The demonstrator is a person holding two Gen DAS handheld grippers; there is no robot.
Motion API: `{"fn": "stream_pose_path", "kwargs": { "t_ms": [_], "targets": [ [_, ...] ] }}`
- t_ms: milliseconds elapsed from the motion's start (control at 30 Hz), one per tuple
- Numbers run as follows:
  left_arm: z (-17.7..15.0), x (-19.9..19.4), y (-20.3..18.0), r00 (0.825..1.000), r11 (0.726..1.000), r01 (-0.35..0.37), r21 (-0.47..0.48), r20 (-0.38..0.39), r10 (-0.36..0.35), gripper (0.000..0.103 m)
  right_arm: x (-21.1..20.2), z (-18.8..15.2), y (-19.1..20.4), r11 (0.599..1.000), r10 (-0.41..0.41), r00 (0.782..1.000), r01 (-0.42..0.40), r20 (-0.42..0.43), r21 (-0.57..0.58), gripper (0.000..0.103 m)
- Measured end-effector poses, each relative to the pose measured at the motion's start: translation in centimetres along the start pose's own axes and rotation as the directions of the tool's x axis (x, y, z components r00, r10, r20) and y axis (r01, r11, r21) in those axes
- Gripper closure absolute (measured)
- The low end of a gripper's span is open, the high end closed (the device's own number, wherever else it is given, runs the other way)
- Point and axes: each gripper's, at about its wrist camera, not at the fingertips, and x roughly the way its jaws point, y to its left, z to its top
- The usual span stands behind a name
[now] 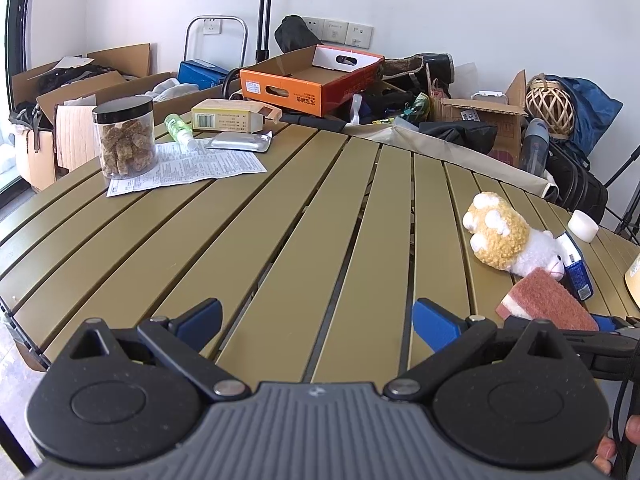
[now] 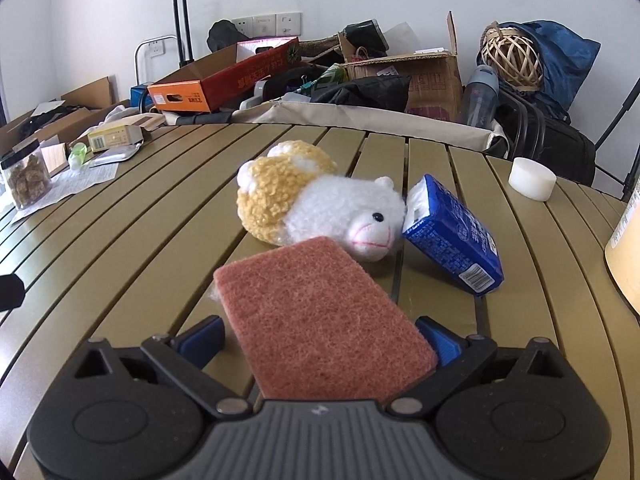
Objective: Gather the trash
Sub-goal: 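Lift the scouring pad with the right gripper while the left gripper grasps the sheep plush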
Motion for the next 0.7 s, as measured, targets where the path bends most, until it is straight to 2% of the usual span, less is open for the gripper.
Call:
{"fn": "stream_pose_path", "kwargs": {
  "t_ms": [367, 700],
  "targets": [
    [-0.3, 0.0, -0.1, 1.0, 1.0, 0.012, -0.002, -0.005, -0.012, 0.0, -1.9, -0.7, -0.6, 0.999, 0.012, 0.999, -0.014, 0.049, 0.05, 0.015],
    [-0.7, -0.5, -1.9, 0.998, 0.998, 0.061, 0.009, 0.001, -0.061, 0.0, -6.9, -2.1, -3.4, 0.986, -0.047, 0.988, 0.022, 0.146, 0.168, 0.015]
  ]
}}
